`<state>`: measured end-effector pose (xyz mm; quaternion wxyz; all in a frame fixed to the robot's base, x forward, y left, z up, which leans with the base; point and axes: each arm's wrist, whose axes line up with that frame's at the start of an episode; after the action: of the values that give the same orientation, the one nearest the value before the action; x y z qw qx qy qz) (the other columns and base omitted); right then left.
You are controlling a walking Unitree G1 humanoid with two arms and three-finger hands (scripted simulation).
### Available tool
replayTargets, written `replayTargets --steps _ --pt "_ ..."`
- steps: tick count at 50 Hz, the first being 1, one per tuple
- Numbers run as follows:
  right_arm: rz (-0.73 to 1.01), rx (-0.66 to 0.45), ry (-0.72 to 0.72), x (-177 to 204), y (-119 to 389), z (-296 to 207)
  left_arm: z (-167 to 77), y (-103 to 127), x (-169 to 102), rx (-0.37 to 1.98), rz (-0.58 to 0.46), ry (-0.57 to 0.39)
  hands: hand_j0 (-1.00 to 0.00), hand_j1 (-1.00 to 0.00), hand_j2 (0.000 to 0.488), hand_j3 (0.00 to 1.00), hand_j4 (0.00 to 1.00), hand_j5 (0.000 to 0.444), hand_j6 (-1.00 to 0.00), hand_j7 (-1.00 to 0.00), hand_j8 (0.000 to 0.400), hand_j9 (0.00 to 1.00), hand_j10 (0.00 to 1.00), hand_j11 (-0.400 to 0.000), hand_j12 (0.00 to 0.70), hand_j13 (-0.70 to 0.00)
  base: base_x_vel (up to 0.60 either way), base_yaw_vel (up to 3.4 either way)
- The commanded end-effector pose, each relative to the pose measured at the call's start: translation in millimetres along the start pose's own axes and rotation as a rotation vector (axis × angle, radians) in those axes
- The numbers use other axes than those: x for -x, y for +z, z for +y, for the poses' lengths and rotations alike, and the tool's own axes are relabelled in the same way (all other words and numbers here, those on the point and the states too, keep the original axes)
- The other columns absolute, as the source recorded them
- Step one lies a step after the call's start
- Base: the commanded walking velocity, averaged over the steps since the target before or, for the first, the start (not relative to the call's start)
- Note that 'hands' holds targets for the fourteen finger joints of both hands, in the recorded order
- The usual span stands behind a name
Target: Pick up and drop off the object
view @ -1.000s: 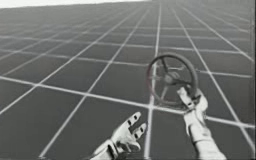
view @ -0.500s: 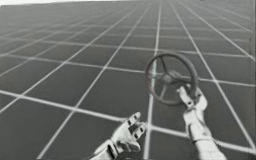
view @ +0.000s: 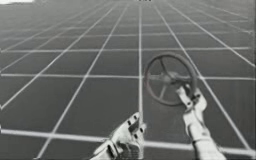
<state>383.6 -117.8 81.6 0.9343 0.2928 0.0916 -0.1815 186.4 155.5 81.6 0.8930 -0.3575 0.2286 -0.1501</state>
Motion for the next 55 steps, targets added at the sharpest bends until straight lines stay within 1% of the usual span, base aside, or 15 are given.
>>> replayTargets --steps 1,35,55 --pt "-0.032 -0.033 0.002 -1.1 10.0 -3.7 -6.4 1.8 -3.0 -0.022 0.006 -0.012 0.00 0.00 0.000 1.00 1.00 0.000 0.00 0.00 0.000 1.00 1.00 -0.400 0.000 -0.700 0.39 -0.45" --pt "-0.032 -0.033 0.002 -1.1 10.0 -3.7 -6.4 1.8 -3.0 -0.022 0.006 -0.012 0.00 0.00 0.000 1.00 1.00 0.000 0.00 0.00 0.000 1.00 1.00 -0.400 0.000 -0.700 0.40 -0.39" --pt "-0.032 -0.033 0.002 -1.1 10.0 -3.7 -6.4 1.8 -3.0 -0.022 0.006 -0.012 0.00 0.00 0.000 1.00 1.00 0.000 0.00 0.00 0.000 1.00 1.00 -0.400 0.000 -0.700 0.47 -0.29"
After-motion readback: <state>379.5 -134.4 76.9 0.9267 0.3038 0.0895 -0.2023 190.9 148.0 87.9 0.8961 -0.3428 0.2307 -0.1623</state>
